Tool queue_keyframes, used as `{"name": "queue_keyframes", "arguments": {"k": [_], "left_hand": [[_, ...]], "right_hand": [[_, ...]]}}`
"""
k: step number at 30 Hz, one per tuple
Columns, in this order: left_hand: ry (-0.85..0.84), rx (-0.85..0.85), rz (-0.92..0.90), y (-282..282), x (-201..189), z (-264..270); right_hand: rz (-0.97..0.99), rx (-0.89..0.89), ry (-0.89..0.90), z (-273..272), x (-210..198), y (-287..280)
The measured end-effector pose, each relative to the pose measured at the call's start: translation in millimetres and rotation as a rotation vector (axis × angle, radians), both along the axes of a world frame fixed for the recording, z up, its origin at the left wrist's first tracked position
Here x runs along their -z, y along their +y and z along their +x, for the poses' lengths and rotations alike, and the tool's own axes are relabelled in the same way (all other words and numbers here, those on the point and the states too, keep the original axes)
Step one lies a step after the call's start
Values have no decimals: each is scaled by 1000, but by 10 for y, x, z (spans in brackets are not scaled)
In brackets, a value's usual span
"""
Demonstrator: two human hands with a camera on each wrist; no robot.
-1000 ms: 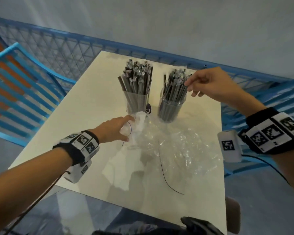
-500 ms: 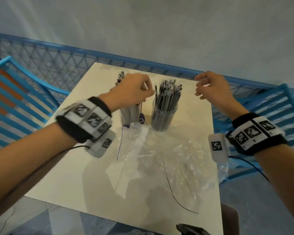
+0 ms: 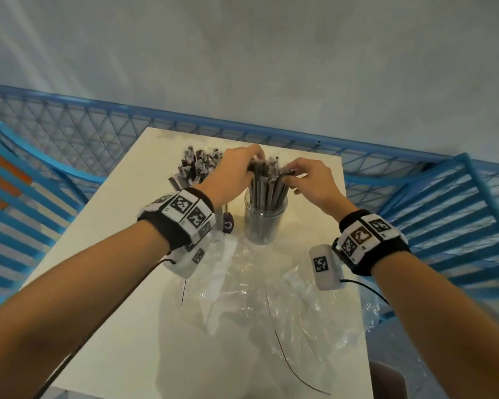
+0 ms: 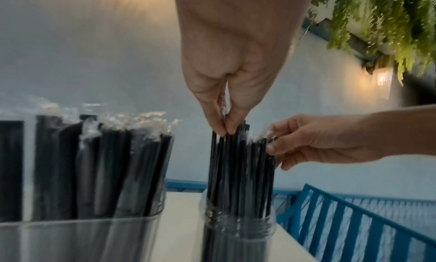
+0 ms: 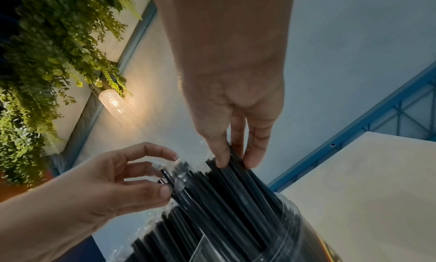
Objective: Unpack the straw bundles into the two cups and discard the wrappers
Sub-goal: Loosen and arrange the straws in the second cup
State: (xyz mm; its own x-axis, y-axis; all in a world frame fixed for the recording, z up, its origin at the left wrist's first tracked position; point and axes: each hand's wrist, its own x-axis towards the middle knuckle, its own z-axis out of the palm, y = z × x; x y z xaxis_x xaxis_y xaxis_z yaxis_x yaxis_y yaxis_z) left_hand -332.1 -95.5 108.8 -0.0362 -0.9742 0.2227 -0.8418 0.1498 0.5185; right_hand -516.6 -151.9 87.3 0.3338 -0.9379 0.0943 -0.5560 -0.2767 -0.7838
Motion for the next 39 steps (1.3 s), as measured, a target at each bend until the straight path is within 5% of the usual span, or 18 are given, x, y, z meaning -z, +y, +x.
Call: {"name": "queue_keyframes", "arguments": {"k": [7, 11, 14, 16, 18, 21, 23, 26, 31, 34, 39], "left_hand": [[-39, 23, 19, 4, 366, -39], [-83, -6, -3, 18, 309, -46], [-83, -106, -214, 129, 154, -62], [-59, -28, -374, 220, 124, -142], [-235, 114, -398, 240, 236, -220], [-634, 219, -122, 241, 487, -238], [-698, 237, 2, 242, 601, -202], [-621, 282, 15, 242, 569, -164], [-85, 178, -313, 167, 268, -87], [33, -38, -166, -38, 128, -15], [-144, -62, 222, -386, 133, 22]], "right_hand": [[-39, -42, 196, 32, 134, 5], [76, -22, 50, -48, 133, 15], [95, -8, -51, -158, 52, 1], [73, -10, -67, -202, 34, -19], [62, -2, -94, -204, 40, -55], [31, 53, -164, -170, 31, -95], [6, 95, -182, -147, 6, -114], [-50, 103, -131, -117, -35, -137], [-70, -5, 25, -59, -71, -238], [-69, -152, 174, 43, -117, -259], [-118, -207, 240, 164, -140, -298]]}}
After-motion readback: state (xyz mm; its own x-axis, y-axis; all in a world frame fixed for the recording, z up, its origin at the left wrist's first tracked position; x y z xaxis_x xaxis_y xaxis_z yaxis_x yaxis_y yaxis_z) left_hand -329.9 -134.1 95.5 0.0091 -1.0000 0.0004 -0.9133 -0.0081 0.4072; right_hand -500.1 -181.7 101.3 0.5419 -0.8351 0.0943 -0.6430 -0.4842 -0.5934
